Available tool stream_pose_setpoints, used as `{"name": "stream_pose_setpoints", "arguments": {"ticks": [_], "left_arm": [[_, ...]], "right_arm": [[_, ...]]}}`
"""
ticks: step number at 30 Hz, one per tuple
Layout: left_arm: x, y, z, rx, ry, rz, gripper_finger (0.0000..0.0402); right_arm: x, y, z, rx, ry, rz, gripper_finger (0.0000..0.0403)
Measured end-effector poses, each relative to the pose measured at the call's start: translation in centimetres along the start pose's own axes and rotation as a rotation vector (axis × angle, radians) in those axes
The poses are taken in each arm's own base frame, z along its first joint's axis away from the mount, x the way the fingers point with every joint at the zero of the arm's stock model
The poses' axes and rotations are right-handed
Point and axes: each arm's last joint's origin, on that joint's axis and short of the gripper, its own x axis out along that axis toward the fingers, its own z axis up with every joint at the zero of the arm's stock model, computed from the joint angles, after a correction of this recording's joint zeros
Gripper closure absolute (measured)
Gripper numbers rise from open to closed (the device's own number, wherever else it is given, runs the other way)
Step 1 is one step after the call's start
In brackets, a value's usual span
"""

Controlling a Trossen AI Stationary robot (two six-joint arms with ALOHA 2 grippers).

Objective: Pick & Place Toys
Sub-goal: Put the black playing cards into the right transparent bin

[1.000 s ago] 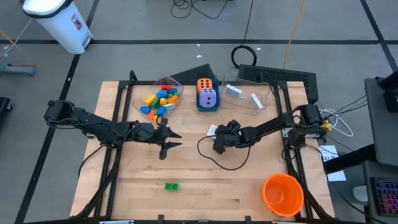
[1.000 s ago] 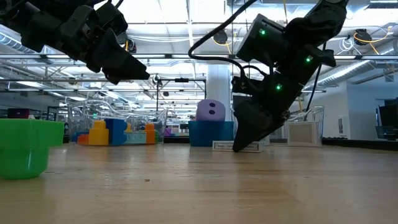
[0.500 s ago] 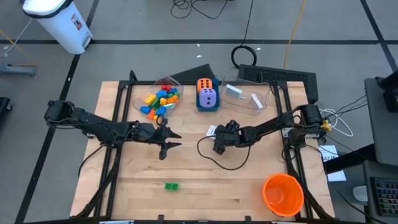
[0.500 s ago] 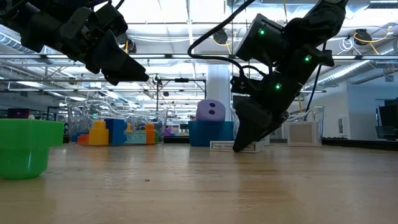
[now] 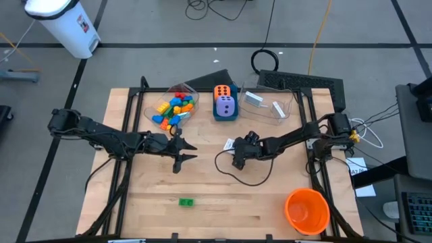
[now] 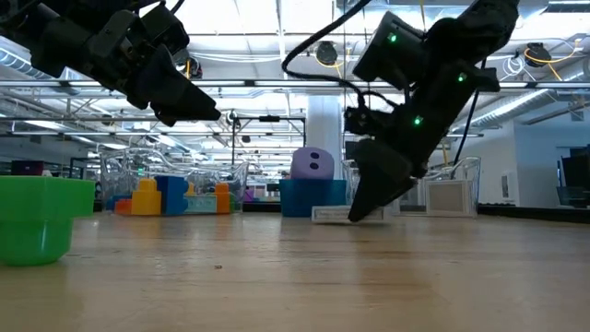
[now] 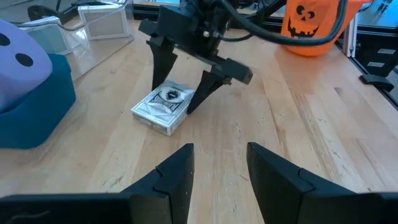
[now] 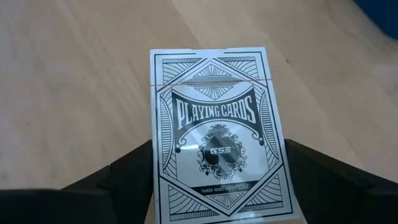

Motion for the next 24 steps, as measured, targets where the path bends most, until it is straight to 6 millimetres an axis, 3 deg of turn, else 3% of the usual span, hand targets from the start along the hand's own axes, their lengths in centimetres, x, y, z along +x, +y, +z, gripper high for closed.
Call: {"name": "stream_pose_setpoints", "arguments": {"ticks": [5,12,18,24], "left_arm": [[0.0,0.0,0.0,0.0,0.0,0.0,0.025],[0.0,0.0,0.0,-0.002,0.0,0.0,0.025],[0.0,0.0,0.0,-0.005,0.0,0.0,0.025],[0.0,0.0,0.0,-0.004,0.0,0.0,0.025]], "right_arm": [[-1.7,-0.2,1.0,-0.003,-0.048,0.029,0.0098],[-6.3,-1.7,3.8,-0.021,-0.226,0.031,0.0097],[-10.3,-5.3,5.9,0.04,-0.367,-0.088,0.0098],[-12.5,-10.5,6.5,0.125,-0.358,-0.253,0.0099]]}}
